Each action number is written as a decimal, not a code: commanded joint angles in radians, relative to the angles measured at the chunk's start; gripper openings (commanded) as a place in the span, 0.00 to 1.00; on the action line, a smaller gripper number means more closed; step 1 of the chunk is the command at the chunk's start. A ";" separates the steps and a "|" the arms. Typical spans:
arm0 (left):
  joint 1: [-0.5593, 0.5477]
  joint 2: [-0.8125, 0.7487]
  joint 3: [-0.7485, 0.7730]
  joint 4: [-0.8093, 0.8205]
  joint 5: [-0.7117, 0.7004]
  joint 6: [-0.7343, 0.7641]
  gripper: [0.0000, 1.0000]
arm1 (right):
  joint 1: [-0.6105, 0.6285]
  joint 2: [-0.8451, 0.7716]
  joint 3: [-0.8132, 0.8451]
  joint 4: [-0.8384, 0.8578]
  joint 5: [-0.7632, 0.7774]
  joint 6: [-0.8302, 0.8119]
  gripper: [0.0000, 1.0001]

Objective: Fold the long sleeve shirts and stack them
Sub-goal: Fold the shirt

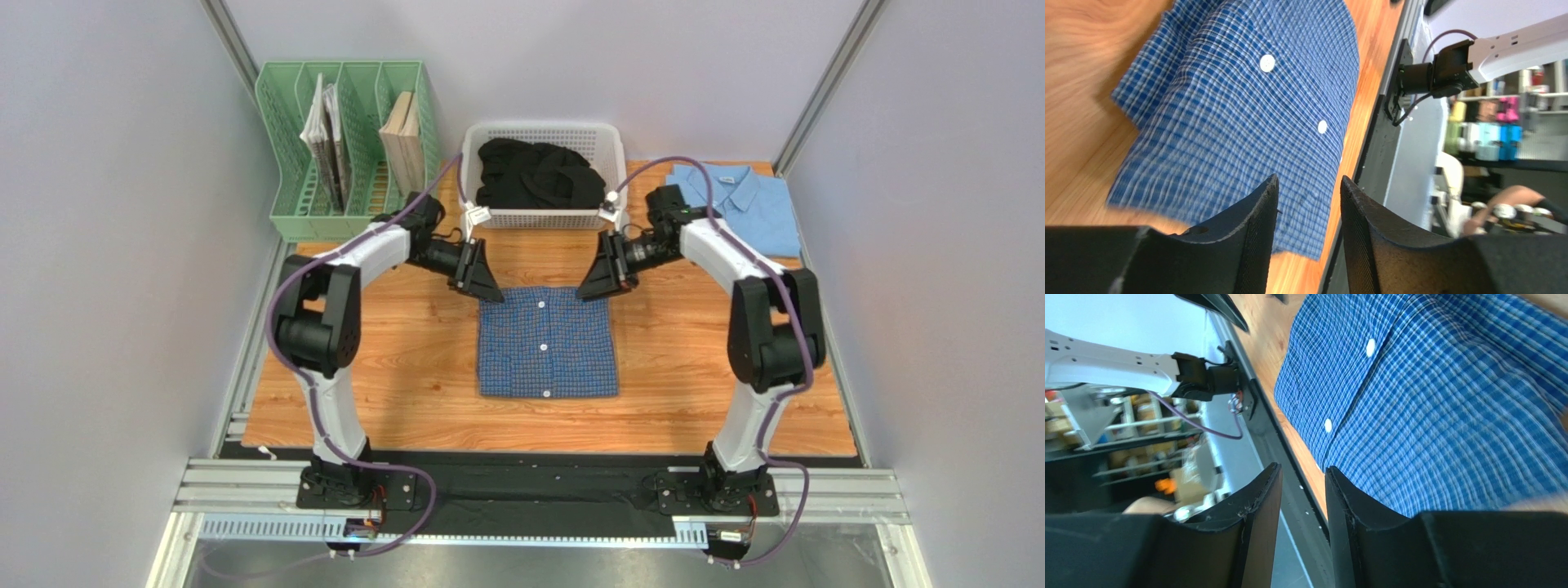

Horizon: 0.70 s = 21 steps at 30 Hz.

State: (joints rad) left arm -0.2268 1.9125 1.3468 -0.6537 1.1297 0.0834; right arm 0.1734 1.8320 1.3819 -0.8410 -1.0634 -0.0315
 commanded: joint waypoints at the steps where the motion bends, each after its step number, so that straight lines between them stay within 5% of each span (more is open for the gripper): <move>1: 0.000 0.158 0.089 0.104 -0.004 -0.102 0.53 | 0.011 0.199 0.064 0.079 -0.061 0.050 0.38; 6: 0.027 0.330 0.193 0.108 -0.013 -0.166 0.62 | -0.032 0.389 0.169 0.100 -0.003 0.044 0.43; 11: 0.046 0.200 0.166 0.111 -0.035 -0.128 0.66 | -0.041 0.360 0.162 0.099 -0.044 0.074 0.64; 12: 0.046 0.154 0.126 0.111 -0.028 -0.113 0.72 | -0.041 0.324 0.145 0.100 -0.064 0.079 0.69; 13: 0.044 0.102 0.100 0.129 -0.015 -0.100 0.90 | -0.041 0.228 0.126 0.118 -0.098 0.099 0.73; 14: 0.032 -0.006 0.069 0.146 -0.013 -0.114 0.99 | -0.040 0.176 0.068 0.147 -0.112 0.125 0.88; 15: 0.023 -0.060 0.004 0.172 -0.022 -0.135 0.99 | -0.038 0.124 0.031 0.199 -0.122 0.231 0.96; 18: -0.040 -0.240 -0.168 0.479 -0.096 -0.359 0.99 | -0.014 -0.063 -0.150 0.515 -0.115 0.504 1.00; 19: -0.055 -0.297 -0.225 0.590 -0.116 -0.548 0.99 | -0.002 -0.088 -0.179 0.649 -0.083 0.554 1.00; 20: -0.081 -0.315 -0.294 0.758 -0.125 -0.664 0.99 | 0.024 -0.111 -0.197 0.705 -0.069 0.608 1.00; 21: -0.095 -0.326 -0.434 1.116 -0.154 -0.785 0.99 | 0.038 -0.111 -0.223 0.803 -0.046 0.687 1.00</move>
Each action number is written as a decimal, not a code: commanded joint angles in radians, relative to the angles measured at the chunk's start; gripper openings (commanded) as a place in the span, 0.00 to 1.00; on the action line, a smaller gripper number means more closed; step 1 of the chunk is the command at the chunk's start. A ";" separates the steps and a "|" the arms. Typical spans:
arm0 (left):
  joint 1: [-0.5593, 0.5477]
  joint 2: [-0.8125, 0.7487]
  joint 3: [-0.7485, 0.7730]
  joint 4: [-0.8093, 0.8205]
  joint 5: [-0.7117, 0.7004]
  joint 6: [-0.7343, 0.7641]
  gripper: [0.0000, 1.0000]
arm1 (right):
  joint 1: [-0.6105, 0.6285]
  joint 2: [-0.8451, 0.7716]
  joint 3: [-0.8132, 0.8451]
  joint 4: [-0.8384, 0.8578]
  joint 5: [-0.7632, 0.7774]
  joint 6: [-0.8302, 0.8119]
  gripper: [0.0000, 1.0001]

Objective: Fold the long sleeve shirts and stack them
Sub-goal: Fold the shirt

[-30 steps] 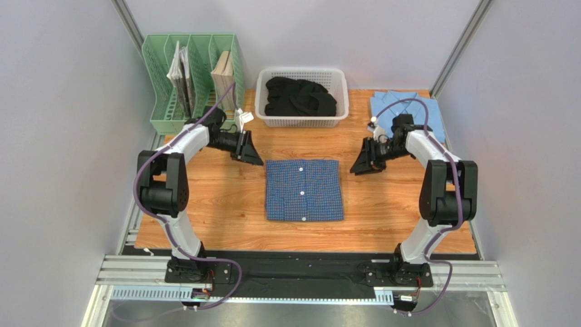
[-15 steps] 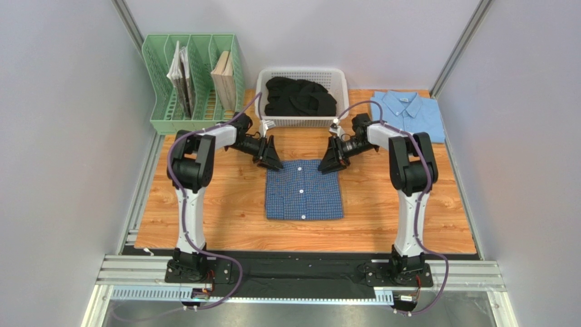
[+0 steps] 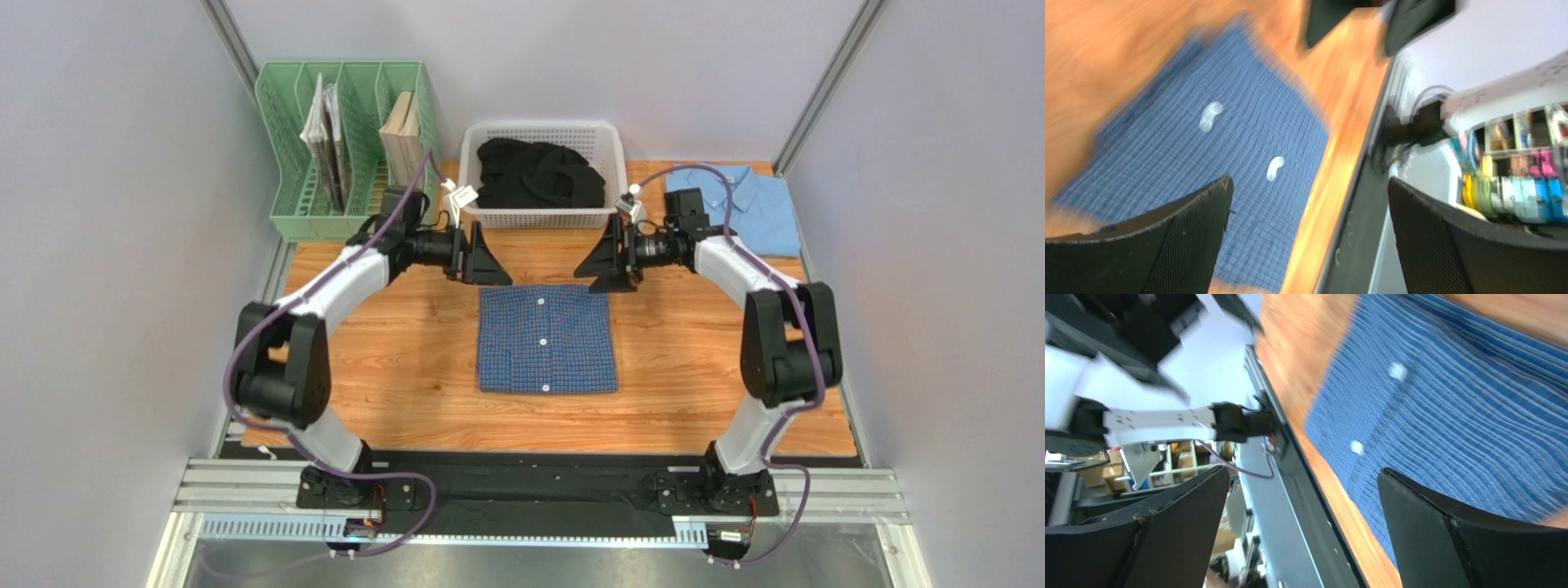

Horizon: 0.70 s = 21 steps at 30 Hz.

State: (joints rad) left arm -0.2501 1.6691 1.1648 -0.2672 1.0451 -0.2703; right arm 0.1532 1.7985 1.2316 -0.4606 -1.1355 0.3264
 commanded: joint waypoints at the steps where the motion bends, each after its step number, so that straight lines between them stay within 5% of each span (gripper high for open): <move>1: -0.087 -0.063 -0.305 0.882 -0.103 -0.646 0.99 | 0.084 -0.076 -0.084 0.489 0.034 0.380 1.00; 5: -0.147 0.168 -0.266 1.224 -0.099 -0.949 0.99 | 0.147 0.013 -0.100 0.645 0.056 0.499 1.00; 10: -0.161 0.285 -0.215 1.047 -0.218 -0.903 0.99 | 0.149 0.159 -0.080 0.671 0.085 0.478 1.00; 13: -0.140 0.285 -0.237 0.809 -0.324 -0.781 0.99 | 0.138 0.274 -0.054 0.631 0.101 0.433 1.00; 18: -0.103 0.293 -0.252 0.764 -0.375 -0.653 0.99 | 0.126 0.378 0.037 0.559 0.137 0.339 1.00; 21: -0.077 0.243 -0.226 0.763 -0.280 -0.671 0.99 | 0.121 0.354 0.123 0.467 0.119 0.318 1.00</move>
State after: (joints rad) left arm -0.3748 1.9732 0.9150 0.5461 0.7570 -1.0229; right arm 0.2890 2.1429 1.2587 0.1101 -1.1168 0.7315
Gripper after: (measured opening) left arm 0.989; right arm 1.000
